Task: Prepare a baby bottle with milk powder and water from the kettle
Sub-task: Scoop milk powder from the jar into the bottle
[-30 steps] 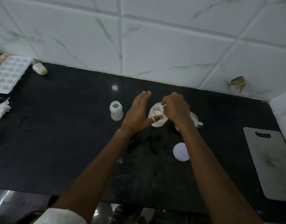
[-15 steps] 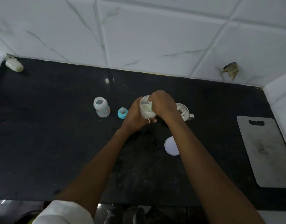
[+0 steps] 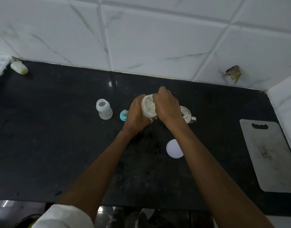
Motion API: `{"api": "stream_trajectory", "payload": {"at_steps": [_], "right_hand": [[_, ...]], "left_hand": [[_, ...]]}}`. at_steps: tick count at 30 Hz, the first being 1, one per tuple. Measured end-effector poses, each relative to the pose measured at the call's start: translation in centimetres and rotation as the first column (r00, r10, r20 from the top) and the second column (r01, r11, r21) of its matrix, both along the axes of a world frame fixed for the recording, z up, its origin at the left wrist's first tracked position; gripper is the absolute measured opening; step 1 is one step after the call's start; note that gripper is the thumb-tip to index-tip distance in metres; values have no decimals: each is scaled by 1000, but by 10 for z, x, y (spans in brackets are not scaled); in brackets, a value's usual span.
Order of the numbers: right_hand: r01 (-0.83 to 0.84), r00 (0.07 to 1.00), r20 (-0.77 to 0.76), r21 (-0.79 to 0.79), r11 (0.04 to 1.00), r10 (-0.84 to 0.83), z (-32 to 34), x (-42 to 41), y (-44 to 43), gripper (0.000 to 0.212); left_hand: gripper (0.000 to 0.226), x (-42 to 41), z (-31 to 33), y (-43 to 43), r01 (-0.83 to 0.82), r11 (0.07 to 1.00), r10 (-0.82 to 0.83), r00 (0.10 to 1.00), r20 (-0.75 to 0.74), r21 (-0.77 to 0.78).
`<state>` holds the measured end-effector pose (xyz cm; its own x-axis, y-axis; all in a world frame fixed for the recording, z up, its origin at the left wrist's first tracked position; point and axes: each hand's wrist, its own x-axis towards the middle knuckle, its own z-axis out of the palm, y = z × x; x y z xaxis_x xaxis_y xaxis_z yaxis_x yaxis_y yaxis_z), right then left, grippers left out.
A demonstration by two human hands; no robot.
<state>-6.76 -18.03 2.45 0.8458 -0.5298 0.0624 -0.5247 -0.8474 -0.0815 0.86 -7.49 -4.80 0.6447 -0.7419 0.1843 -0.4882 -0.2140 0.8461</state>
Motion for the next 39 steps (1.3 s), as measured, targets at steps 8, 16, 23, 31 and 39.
{"api": "stream_trajectory", "payload": {"at_steps": [8,16,23,31,39], "right_hand": [[-40,985,167,-58,998,49,11,-25,18,26],[-77,977,195,-68,995,89,3,-30,26,18],[-35,983,182,64,997,23,1,-36,31,26],[67,935,311,318,946,-171,-4,-36,23,25],[179,830,355,563,807,-431,7,-35,17,21]], "left_hand": [[92,8,9,9,-62,997,54,984,168,44],[97,5,13,21,-34,997,15,959,284,63],[99,4,13,24,-5,996,-25,935,354,84],[98,4,15,24,-4,997,-21,946,323,79],[100,6,10,25,-51,996,36,978,206,70]]}}
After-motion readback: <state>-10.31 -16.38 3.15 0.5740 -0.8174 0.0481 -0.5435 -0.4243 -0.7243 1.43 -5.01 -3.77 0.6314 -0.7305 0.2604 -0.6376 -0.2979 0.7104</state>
